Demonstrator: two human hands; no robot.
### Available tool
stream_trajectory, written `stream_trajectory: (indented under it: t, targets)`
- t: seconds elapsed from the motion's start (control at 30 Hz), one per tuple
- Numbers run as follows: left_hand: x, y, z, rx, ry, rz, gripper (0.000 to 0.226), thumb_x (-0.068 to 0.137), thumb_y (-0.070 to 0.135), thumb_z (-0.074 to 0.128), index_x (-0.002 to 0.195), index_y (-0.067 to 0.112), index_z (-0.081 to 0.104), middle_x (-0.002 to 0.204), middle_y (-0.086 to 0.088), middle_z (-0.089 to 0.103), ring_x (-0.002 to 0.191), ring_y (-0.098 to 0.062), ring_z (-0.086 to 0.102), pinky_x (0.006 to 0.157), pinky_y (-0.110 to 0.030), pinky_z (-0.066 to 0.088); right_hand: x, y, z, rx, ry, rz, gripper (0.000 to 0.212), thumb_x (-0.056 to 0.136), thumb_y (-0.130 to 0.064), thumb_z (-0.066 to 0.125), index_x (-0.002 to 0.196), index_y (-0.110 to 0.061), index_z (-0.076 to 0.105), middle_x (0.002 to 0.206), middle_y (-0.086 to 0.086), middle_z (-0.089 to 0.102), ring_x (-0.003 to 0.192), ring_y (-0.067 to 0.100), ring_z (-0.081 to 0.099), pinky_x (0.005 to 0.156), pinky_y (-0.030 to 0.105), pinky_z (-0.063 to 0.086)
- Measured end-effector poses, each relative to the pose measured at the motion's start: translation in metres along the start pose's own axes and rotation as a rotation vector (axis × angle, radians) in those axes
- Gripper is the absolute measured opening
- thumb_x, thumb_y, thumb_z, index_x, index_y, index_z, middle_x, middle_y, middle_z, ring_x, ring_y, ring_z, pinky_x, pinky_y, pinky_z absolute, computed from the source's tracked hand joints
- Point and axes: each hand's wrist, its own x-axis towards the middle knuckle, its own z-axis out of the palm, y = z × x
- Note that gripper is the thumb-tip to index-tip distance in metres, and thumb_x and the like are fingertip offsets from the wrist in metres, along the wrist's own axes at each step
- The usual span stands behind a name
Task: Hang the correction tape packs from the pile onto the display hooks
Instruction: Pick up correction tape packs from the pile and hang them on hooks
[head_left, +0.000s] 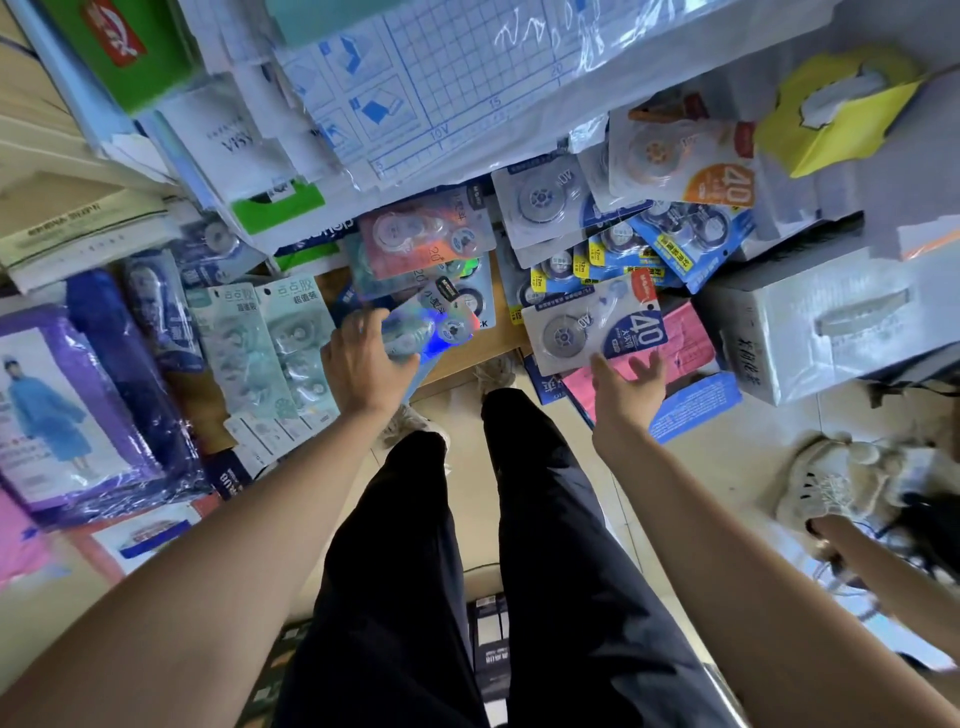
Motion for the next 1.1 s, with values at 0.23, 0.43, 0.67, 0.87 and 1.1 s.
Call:
stream_trajectory:
  t: [0.23,0.43,0.67,0.87,1.1]
  targets:
    - [-0.025,0.031,-0.017,-0.325,-0.161,0.000,0.061,0.061,0.058,0.081,0.111,0.027,0.066,0.106,0.008,0.070,0.095,-0.016,0.063,0.073,-0.033,0.051,-0.031,0.003,0.013,-0.021,-0.380,-0.067,0.031,0.086,-0.016,0.076,0.114,-0.012,0.066,0.098,0.004,0.074,0.085,0.013,0.071,0.081,0.032,0.060]
    - [-0.035,0.057,-0.019,-0.503,-0.365,0.029,0.074,0.052,0.075,0.074,0.110,0.030,0.066,0.102,0.014,0.070,0.089,-0.004,0.065,0.076,-0.030,0.056,-0.040,-0.009,0.043,-0.005,-0.672,-0.014,0.033,0.076,-0.010,0.080,0.104,0.004,0.067,0.105,0.024,0.072,0.099,0.046,0.068,0.089,0.061,0.054]
    - [0.008,0.036,-0.029,-0.358,0.039,0.105,0.051,0.079,0.032,0.066,0.127,0.014,0.062,0.128,-0.005,0.064,0.116,-0.021,0.057,0.094,-0.045,0.051,-0.026,-0.019,0.036,0.059,-0.577,-0.007,0.019,0.084,0.000,0.073,0.102,0.005,0.066,0.091,0.017,0.071,0.077,0.026,0.070,0.071,0.039,0.060]
    - [0.053,0.039,-0.025,0.067,0.003,0.280,0.080,0.088,0.036,0.067,0.156,0.013,0.031,0.164,-0.011,0.027,0.149,-0.032,0.028,0.120,-0.047,0.026,-0.006,-0.008,0.019,0.102,-0.529,0.030,0.008,0.086,-0.002,0.071,0.087,-0.009,0.071,0.085,0.008,0.072,0.074,0.022,0.069,0.067,0.033,0.054]
    - [0.050,0.055,-0.019,-0.015,0.104,0.086,0.072,0.077,0.052,0.069,0.140,0.020,0.054,0.126,-0.011,0.050,0.110,-0.030,0.046,0.086,-0.037,0.041,0.001,-0.003,0.013,0.104,-0.545,0.059,0.023,0.090,-0.007,0.068,0.113,-0.003,0.064,0.113,0.017,0.070,0.104,0.033,0.069,0.091,0.051,0.056]
